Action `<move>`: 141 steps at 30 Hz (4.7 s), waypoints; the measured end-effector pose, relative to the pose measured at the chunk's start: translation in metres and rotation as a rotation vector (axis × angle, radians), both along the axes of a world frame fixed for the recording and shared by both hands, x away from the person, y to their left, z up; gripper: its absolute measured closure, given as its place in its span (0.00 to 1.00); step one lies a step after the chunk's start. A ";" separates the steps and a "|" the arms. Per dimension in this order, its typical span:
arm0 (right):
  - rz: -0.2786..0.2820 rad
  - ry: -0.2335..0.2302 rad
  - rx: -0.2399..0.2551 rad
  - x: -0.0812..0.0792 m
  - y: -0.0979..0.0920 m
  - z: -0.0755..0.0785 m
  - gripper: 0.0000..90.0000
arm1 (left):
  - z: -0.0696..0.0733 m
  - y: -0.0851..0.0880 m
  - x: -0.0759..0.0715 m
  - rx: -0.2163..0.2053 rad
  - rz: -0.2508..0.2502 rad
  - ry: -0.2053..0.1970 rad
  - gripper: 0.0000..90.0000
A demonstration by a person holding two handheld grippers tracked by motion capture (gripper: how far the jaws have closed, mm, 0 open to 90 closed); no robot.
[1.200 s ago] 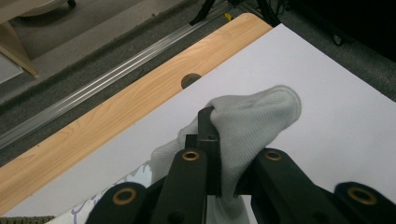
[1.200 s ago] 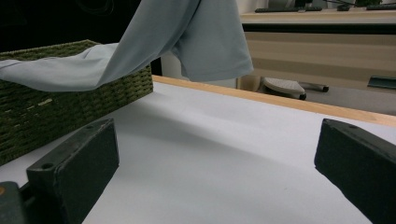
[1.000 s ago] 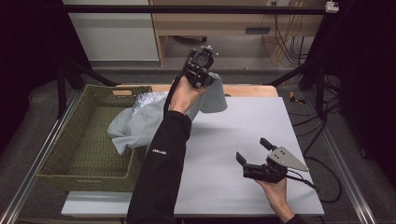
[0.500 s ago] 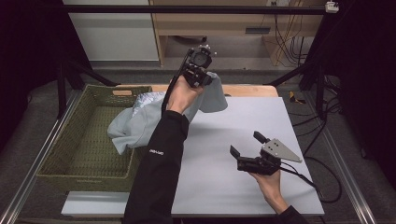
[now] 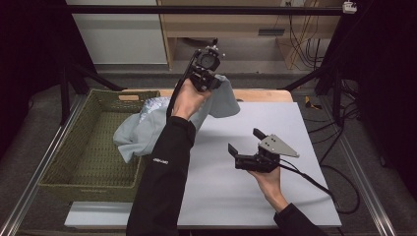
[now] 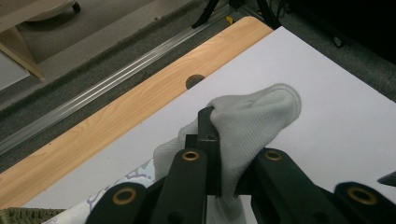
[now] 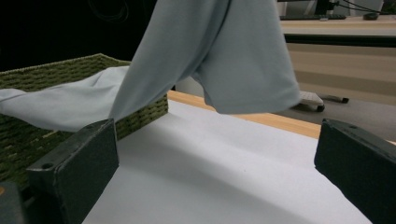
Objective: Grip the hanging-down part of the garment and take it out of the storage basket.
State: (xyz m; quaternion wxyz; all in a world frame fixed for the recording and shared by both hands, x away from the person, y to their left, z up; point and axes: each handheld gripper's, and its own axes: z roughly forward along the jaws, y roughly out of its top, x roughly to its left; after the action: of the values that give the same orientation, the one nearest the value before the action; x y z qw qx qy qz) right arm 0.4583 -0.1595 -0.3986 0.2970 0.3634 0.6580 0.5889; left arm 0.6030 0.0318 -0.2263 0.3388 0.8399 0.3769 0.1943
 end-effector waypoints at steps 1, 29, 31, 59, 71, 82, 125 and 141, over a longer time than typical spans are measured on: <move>0.001 0.003 -0.005 0.002 0.004 0.001 0.00 | 0.000 0.000 0.000 -0.004 0.002 0.000 0.94; 0.121 0.033 -0.031 0.047 0.090 -0.005 0.03 | 0.006 0.007 -0.001 0.009 -0.007 -0.002 0.94; 0.123 0.044 -0.020 0.050 0.097 -0.006 0.03 | 0.006 0.007 -0.002 0.007 -0.004 -0.002 0.94; 0.201 0.164 -0.009 0.073 0.126 -0.022 0.93 | 0.008 0.015 -0.006 0.019 -0.001 -0.012 0.94; 0.211 0.107 -0.036 0.058 0.110 -0.005 0.97 | 0.012 0.017 -0.008 0.027 0.003 -0.022 0.94; 0.234 0.018 -0.072 0.031 0.073 0.015 0.97 | 0.015 0.024 -0.011 0.027 0.015 -0.031 0.94; 0.166 -0.031 -0.006 -0.008 -0.029 0.023 0.45 | 0.013 -0.002 -0.030 0.020 -0.091 -0.033 0.94; 0.053 -0.014 0.017 -0.024 -0.058 0.017 0.01 | -0.015 -0.006 -0.046 0.006 -0.146 -0.013 0.94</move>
State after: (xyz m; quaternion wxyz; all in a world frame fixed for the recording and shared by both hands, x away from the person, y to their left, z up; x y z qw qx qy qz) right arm 0.4340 -0.2174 -0.3814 0.2829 0.3444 0.6603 0.6045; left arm 0.5572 0.0255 -0.2416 0.3519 0.8648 0.3121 0.1757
